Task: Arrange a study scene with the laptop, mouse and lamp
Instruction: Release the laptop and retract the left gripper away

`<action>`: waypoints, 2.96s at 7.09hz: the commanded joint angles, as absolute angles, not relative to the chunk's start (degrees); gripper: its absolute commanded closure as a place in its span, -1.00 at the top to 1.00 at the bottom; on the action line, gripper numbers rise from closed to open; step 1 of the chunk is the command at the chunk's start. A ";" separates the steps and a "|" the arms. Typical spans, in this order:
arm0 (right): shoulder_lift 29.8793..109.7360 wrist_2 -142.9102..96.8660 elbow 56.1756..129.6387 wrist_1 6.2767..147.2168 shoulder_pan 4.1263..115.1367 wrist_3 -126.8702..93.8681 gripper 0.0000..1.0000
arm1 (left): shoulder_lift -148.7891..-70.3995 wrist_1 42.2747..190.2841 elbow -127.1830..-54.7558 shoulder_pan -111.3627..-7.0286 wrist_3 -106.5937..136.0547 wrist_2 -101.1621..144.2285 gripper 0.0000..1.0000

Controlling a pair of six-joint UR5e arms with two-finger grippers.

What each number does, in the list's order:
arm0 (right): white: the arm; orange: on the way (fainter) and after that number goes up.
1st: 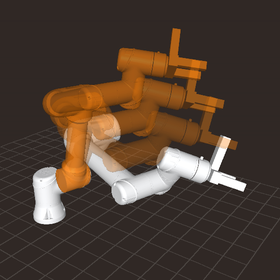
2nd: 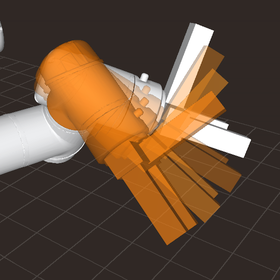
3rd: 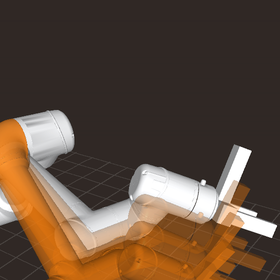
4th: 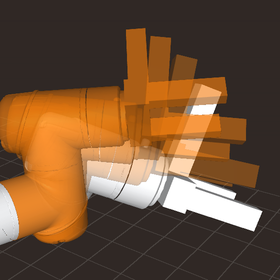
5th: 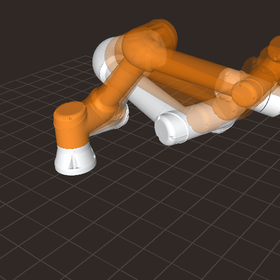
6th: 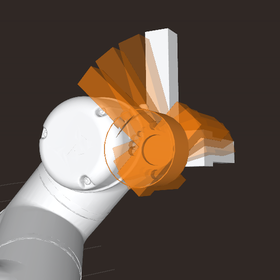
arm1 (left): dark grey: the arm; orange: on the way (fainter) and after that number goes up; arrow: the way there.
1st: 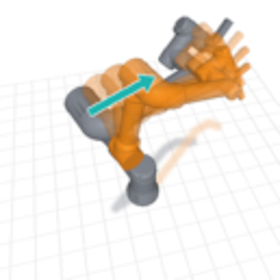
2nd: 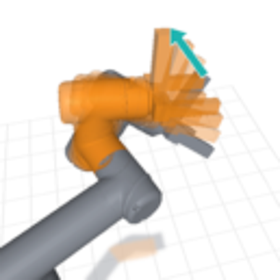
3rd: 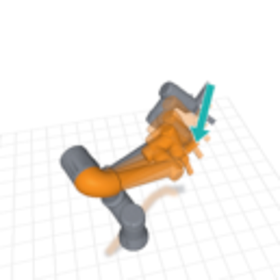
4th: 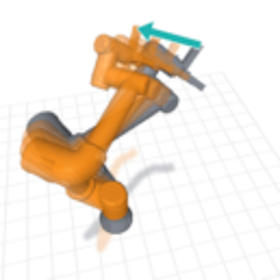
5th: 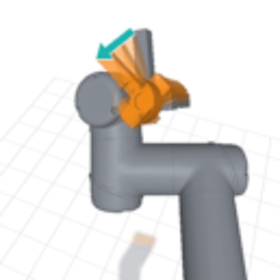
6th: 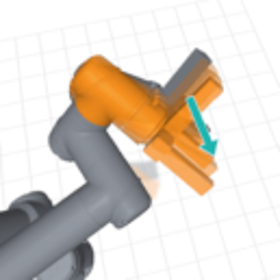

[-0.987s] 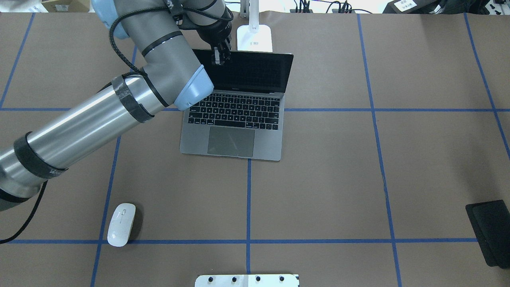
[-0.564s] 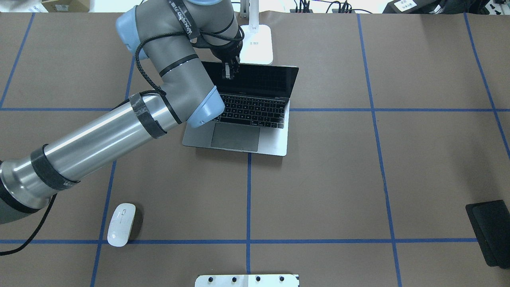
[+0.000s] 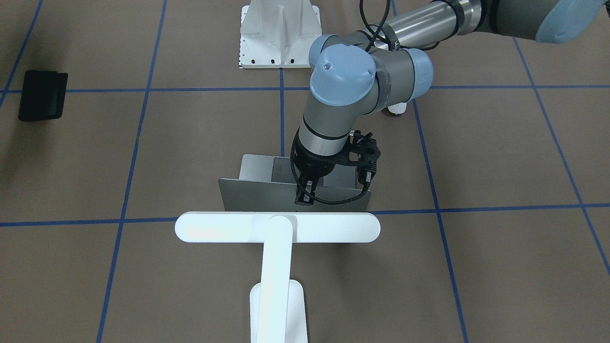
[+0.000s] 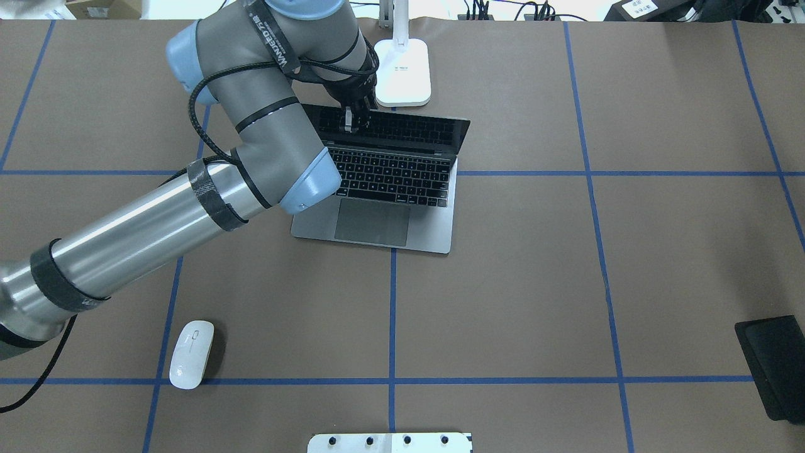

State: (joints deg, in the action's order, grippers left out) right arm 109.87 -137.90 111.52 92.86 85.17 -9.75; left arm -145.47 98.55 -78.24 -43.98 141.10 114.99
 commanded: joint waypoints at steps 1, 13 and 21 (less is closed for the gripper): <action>109.60 -137.99 111.53 92.90 85.17 -10.19 1.00 | -143.02 96.00 -84.24 -46.91 136.35 118.54 0.98; 107.40 -137.11 105.31 92.46 81.74 -13.01 1.00 | -106.55 77.17 -118.04 -58.60 48.94 124.01 0.98; 106.70 -147.92 100.46 86.41 72.52 -13.18 1.00 | -93.34 77.69 -116.02 -74.00 12.05 129.02 0.98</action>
State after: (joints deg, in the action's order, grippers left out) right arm 106.58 -147.21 100.86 87.46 74.33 -13.26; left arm -93.91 77.62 -116.19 -73.15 14.20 128.89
